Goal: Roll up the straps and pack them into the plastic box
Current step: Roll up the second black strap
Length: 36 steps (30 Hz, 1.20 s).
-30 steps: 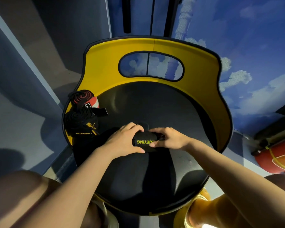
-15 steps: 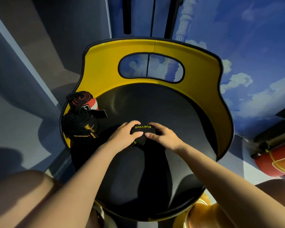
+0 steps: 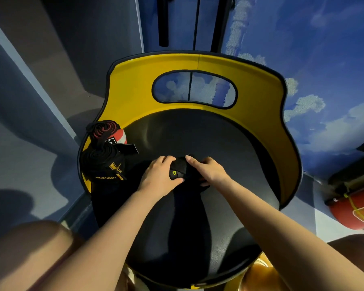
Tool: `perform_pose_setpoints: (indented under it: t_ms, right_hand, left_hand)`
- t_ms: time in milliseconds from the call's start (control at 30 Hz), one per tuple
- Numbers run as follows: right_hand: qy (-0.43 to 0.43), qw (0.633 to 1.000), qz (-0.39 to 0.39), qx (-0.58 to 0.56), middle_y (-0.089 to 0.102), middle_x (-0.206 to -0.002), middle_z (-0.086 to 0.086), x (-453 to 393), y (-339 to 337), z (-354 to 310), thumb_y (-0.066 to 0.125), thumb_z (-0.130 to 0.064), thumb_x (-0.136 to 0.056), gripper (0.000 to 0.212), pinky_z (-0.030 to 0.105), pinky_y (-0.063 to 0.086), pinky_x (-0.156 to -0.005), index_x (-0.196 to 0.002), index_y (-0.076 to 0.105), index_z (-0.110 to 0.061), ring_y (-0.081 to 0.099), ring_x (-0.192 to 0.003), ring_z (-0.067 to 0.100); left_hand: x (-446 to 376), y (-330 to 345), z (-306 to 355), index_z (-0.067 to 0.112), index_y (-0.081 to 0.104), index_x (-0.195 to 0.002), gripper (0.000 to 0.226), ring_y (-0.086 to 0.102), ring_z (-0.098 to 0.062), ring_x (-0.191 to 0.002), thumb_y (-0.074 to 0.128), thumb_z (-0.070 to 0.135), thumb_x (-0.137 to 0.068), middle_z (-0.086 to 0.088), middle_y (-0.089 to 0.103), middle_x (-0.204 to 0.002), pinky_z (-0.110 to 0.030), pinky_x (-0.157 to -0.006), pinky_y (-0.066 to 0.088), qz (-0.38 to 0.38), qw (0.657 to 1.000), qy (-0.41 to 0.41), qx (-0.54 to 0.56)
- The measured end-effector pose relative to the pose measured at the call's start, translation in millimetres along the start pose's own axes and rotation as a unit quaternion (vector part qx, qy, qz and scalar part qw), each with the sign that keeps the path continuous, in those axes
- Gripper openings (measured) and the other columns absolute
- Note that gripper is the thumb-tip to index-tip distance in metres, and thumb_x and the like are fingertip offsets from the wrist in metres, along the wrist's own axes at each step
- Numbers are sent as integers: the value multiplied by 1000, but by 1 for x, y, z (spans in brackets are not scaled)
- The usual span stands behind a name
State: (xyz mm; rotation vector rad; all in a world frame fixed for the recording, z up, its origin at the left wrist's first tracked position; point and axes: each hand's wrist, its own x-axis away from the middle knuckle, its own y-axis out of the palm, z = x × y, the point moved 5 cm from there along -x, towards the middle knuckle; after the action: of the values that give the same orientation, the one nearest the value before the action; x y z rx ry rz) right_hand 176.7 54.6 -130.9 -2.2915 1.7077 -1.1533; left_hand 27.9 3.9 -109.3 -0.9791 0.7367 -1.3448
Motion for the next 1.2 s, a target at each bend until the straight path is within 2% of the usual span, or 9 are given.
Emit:
perform_pose_setpoints:
  t_ms: [67, 167, 367, 533, 600, 700, 933, 1100, 1200]
  right_hand:
    - [25, 997, -36, -62, 65, -101, 11, 3, 6, 3, 62, -64, -75, 69, 34, 60, -69, -115, 51, -10, 70, -80, 25]
    - [19, 985, -90, -147, 67, -108, 11, 10, 19, 1, 72, -50, -74, 61, 35, 59, -77, -117, 53, -10, 71, -87, 25]
    - [-49, 962, -61, -260, 58, -119, 5, 15, 26, -4, 80, -24, -72, 57, 39, 57, -83, -119, 48, -17, 61, -105, 21]
    - [-184, 971, -15, -152, 61, -105, 0, 21, 29, -32, 84, -19, -67, 57, 35, 54, -85, -112, 49, -23, 62, -98, 19]
    - [-235, 970, 0, -65, 58, -101, -9, 23, 36, -52, 83, -23, -67, 60, 25, 48, -83, -115, 47, -25, 58, -96, 13]
    - [-291, 956, -4, 26, 54, -106, -8, 26, 53, -81, 80, -23, -71, 63, 14, 37, -76, -123, 44, -21, 54, -97, 12]
    - [-322, 940, -17, 113, 58, -114, 11, 10, 92, -119, 77, -20, -71, 63, 28, 42, -84, -124, 43, -19, 55, -106, 26]
    - [-326, 932, -17, 154, 55, -116, 13, 1, 103, -123, 76, -25, -73, 64, 39, 47, -88, -126, 40, -21, 53, -107, 30]
    - [-325, 933, -23, 154, 52, -121, 12, 2, 106, -120, 74, -24, -75, 68, 39, 46, -93, -132, 37, -23, 51, -112, 30]
  left_hand:
    - [5, -1, -2, 22, 42, -131, 63, 45, -22, -123, 71, 40, -78, -2, 46, -132, -31, -97, 39, 17, 999, -17, 33]
    - [13, 0, -4, 20, 43, -131, 61, 47, -21, -122, 70, 39, -79, -2, 47, -133, -31, -96, 40, 30, 999, -18, 41]
    - [19, -15, -6, 22, 38, -132, 59, 49, -22, -122, 62, 45, -84, -1, 45, -136, -33, -94, 42, 24, 1000, -12, 3]
    - [13, -42, -14, 28, 30, -143, 63, 40, -23, -130, 60, 32, -88, -3, 46, -139, -38, -102, 40, 16, 1000, -1, 0]
    - [10, -58, -23, 26, 34, -142, 58, 39, -21, -131, 58, 25, -90, -1, 45, -140, -38, -103, 40, 38, 999, -4, 2]
    - [9, -76, -39, 28, 32, -142, 57, 36, -20, -132, 57, 28, -90, 1, 49, -137, -39, -103, 40, 56, 998, -12, -24]
    - [4, -95, -74, 24, 32, -143, 56, 34, -19, -134, 53, 36, -92, 1, 47, -139, -37, -111, 27, 83, 991, -44, -99]
    - [-1, -86, -83, 24, 28, -145, 58, 29, -17, -137, 50, 39, -93, 0, 44, -142, -36, -118, 13, 75, 988, -65, -115]
    - [1, -84, -83, 23, 28, -145, 56, 26, -16, -139, 48, 36, -94, 1, 42, -143, -34, -119, 7, 80, 986, -69, -126]
